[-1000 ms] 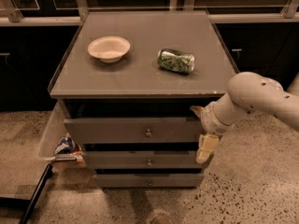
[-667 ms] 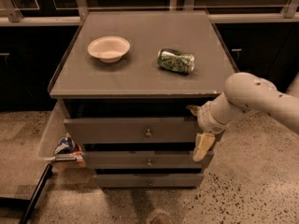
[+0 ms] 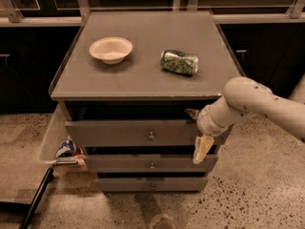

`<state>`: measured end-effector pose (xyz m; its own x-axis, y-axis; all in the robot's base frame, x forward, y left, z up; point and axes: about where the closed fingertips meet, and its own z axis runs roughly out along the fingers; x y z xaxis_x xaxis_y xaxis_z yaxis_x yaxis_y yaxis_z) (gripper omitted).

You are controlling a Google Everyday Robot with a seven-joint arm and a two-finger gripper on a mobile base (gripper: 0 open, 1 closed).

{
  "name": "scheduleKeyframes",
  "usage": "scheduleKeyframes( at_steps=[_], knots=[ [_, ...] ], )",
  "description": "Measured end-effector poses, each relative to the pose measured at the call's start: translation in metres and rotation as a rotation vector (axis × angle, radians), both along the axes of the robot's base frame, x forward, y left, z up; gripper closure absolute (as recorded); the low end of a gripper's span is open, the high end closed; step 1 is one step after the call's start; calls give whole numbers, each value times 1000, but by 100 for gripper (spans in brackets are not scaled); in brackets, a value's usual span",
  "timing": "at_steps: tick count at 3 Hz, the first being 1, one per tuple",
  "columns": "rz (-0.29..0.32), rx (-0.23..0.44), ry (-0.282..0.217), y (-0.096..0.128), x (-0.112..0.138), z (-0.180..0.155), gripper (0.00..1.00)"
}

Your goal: Open top drawer

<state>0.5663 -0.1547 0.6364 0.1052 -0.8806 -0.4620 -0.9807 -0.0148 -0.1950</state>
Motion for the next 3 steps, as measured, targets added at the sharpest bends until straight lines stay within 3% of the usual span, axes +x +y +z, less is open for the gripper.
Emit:
scheduleKeyframes(
  at_steps=[1,3],
  knots=[
    [0,0,0,0,0,0,0],
    [0,0,0,0,0,0,41]
  ],
)
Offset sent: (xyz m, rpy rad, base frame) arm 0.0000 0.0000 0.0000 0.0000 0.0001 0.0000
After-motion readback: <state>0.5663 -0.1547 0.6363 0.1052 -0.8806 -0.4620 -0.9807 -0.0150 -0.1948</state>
